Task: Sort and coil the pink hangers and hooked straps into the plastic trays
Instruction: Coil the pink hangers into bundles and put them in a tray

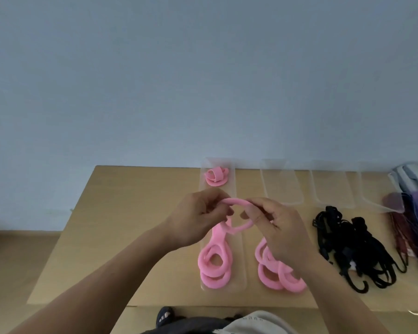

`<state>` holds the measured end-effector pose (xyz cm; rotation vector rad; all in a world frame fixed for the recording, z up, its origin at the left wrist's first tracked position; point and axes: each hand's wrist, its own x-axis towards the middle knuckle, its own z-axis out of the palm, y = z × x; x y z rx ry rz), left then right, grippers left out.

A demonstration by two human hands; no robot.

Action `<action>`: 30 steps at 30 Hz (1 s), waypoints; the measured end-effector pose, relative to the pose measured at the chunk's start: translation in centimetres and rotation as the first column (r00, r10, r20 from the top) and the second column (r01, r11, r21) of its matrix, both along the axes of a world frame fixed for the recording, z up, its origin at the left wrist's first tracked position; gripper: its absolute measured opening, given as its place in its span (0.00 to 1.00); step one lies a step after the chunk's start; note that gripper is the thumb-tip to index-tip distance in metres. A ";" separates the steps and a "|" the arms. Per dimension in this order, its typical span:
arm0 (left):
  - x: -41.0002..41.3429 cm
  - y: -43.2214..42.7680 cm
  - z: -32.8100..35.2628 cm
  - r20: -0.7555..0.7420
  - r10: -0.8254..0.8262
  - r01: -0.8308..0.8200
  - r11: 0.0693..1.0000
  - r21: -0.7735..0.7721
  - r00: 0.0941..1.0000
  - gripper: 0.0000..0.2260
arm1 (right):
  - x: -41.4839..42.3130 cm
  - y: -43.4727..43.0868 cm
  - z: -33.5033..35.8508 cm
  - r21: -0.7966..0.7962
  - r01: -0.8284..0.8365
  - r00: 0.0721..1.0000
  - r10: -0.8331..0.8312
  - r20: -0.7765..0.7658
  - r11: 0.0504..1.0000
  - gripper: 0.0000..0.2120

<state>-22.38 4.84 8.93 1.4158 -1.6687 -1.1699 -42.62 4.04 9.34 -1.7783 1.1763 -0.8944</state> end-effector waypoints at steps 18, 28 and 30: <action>2.1 1.3 2.3 -0.362 -0.061 0.150 0.963 0.222 0.930 0.11 | 2.0 0.0 2.4 0.256 -0.171 0.980 0.138 0.143 0.951 0.12; 2.6 1.7 3.1 -0.383 0.039 0.142 0.891 0.432 0.923 0.15 | 2.9 0.7 1.2 0.024 -0.027 0.999 0.026 0.025 0.999 0.05; 2.8 1.7 3.3 -0.414 0.065 0.140 0.884 0.445 0.908 0.17 | 2.9 0.9 0.8 -0.053 -0.020 1.000 0.021 0.015 0.998 0.06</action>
